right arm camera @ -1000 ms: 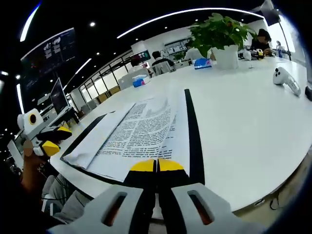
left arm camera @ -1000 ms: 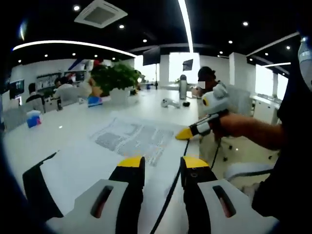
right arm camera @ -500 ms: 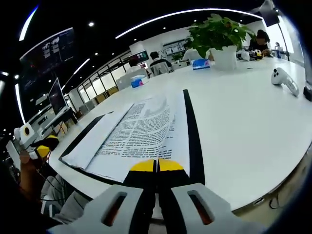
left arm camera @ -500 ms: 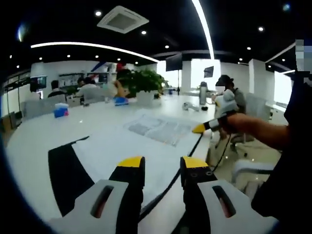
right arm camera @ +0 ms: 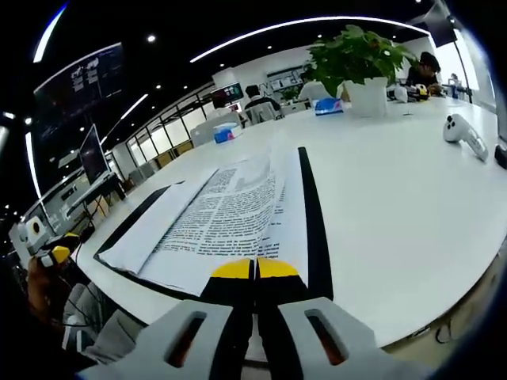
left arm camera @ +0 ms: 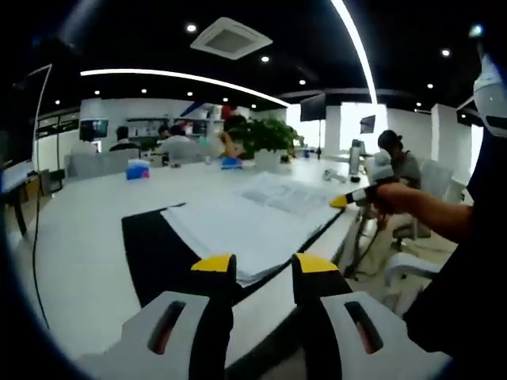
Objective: Flip through the bound document one page at a time
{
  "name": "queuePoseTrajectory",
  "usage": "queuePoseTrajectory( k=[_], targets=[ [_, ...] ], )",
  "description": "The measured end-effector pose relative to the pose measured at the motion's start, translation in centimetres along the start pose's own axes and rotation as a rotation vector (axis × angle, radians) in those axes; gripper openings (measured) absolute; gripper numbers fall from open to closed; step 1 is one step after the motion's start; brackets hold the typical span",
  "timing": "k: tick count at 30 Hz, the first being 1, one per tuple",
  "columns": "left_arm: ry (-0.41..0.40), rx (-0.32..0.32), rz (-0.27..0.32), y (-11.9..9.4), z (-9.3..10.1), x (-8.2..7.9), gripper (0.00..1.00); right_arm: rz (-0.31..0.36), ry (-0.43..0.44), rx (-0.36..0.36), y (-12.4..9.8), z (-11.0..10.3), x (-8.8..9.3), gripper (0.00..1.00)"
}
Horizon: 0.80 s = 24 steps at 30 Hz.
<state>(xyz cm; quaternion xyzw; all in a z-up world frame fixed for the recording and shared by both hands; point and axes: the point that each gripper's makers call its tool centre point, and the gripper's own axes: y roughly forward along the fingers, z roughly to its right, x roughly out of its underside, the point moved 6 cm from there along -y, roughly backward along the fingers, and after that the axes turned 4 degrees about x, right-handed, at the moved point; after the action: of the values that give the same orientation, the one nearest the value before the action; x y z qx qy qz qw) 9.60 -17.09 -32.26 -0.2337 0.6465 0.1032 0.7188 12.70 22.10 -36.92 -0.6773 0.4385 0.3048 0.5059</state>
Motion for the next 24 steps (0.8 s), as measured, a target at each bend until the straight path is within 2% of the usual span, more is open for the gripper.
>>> queuePoseTrajectory(
  k=[4, 8, 17, 24],
  targets=[
    [-0.022, -0.001, 0.000, -0.4, 0.0, 0.6, 0.30, 0.007, -0.006, 0.004, -0.1, -0.2, 0.1, 0.01],
    [-0.038, -0.027, 0.011, -0.6, -0.1, 1.0, 0.37, -0.005, 0.020, -0.006, -0.1, -0.1, 0.0, 0.01],
    [-0.054, -0.033, -0.006, -0.8, -0.3, 2.2, 0.34, -0.005, 0.108, -0.033, -0.1, 0.3, -0.1, 0.02],
    [-0.062, -0.041, 0.008, -1.0, -0.8, 2.1, 0.37, -0.017, 0.091, -0.021, 0.0, 0.3, -0.1, 0.02]
  ],
)
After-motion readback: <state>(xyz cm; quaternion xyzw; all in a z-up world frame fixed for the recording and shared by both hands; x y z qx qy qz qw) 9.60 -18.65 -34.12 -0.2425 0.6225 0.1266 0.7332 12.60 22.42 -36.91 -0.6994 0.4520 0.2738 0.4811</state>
